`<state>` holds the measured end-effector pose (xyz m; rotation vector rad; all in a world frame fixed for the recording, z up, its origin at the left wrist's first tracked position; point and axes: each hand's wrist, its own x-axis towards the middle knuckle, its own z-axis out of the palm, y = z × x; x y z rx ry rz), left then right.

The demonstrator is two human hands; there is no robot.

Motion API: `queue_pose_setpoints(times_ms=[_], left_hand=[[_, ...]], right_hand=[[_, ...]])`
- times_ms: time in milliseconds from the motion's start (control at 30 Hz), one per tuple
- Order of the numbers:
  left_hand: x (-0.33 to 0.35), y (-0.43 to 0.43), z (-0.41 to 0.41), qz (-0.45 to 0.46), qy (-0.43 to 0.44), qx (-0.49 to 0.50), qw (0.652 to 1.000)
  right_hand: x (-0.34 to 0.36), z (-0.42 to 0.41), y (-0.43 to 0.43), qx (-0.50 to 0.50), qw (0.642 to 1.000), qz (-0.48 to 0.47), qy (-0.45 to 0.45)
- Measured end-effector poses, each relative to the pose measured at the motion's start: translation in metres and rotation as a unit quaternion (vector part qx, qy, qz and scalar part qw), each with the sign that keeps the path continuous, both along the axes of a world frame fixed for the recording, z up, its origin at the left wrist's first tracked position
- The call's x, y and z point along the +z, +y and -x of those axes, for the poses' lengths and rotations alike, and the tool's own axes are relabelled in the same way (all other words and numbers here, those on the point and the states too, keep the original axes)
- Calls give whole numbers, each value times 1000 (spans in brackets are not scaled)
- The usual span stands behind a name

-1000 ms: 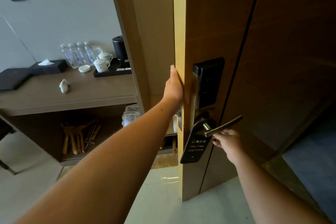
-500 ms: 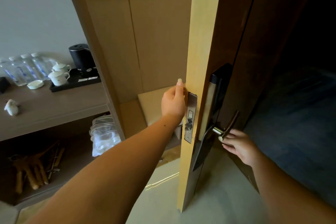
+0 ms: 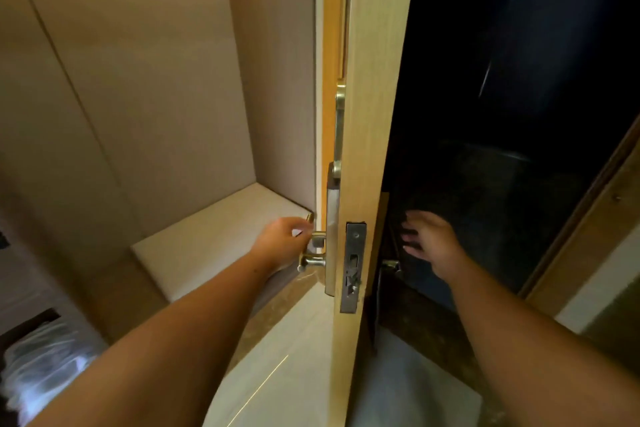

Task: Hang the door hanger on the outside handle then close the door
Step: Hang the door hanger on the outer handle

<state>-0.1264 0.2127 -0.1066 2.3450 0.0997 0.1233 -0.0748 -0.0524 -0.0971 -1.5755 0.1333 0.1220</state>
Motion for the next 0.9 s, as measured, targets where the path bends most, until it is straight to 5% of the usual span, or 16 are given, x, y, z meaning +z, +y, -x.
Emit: queue_pose_setpoints(times_ms=[167, 333, 900], left_hand=[[-7, -50, -21, -205, 59, -135, 968], [-18, -92, -46, -322, -9, -178, 930], [-34, -261, -132, -322, -39, -273, 906]], right_hand=[[16, -13, -52, -6, 999, 40, -2], [13, -21, -108, -54, 996, 64, 9], [2, -12, -266, -175, 979, 104, 26]])
